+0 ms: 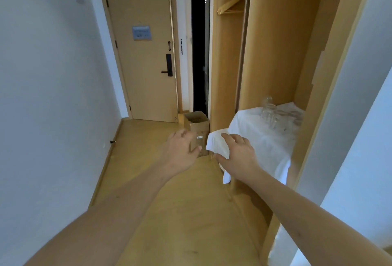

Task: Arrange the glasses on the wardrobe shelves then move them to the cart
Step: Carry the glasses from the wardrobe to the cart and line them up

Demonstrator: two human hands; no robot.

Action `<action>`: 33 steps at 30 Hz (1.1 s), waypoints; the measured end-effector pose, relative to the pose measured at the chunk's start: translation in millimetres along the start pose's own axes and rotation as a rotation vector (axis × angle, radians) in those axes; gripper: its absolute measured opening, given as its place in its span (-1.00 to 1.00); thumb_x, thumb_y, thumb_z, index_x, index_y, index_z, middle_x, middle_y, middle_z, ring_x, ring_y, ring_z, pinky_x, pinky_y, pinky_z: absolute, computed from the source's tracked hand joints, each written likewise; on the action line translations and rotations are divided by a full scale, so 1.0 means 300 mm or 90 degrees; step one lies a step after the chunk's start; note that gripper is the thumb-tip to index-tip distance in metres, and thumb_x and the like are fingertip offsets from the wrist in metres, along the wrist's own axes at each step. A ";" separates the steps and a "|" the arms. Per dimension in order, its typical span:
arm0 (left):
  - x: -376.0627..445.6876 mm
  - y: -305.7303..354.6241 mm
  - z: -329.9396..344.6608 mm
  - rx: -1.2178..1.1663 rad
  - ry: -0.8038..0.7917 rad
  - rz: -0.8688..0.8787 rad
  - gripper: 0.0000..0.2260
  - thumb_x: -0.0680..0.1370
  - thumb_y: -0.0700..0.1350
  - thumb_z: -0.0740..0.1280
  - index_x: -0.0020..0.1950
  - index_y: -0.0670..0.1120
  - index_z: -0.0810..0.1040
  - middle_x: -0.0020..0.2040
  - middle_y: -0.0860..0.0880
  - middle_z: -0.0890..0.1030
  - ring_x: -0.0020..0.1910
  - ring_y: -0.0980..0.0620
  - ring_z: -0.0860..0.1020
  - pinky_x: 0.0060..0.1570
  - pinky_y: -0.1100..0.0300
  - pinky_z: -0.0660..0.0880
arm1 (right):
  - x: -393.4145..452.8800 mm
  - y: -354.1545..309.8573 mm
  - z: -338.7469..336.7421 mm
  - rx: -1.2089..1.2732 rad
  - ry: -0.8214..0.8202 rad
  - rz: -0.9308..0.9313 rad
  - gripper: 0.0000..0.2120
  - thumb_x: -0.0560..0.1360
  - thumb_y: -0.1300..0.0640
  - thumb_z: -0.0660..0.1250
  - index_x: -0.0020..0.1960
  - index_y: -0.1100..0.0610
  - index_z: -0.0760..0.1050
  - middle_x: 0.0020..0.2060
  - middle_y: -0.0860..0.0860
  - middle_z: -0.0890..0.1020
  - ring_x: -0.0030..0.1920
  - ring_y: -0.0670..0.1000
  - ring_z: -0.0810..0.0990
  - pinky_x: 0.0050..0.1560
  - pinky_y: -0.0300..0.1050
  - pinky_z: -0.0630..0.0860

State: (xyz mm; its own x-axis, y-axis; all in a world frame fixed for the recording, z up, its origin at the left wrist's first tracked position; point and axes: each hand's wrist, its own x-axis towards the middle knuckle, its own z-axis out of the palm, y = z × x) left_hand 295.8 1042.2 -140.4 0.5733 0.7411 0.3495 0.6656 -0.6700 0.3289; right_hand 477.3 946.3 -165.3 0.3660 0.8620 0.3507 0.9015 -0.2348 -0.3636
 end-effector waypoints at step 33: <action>1.050 -0.162 0.536 -0.139 -0.189 0.315 -0.48 0.64 0.14 0.28 0.57 0.05 0.30 0.60 -0.02 0.22 0.58 -0.07 0.16 0.48 -0.02 0.28 | 0.676 0.311 0.353 -0.067 0.087 0.360 -0.32 0.54 -0.18 0.35 0.57 0.02 0.25 0.51 0.03 0.34 0.47 0.16 0.30 0.43 0.04 0.30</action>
State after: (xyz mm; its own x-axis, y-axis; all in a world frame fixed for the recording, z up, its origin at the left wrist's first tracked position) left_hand 520.9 1315.5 -187.4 0.9186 0.3002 0.2571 0.1921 -0.9076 0.3733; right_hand 611.2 1146.7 -219.5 0.8167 0.5257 0.2378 0.5730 -0.6901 -0.4421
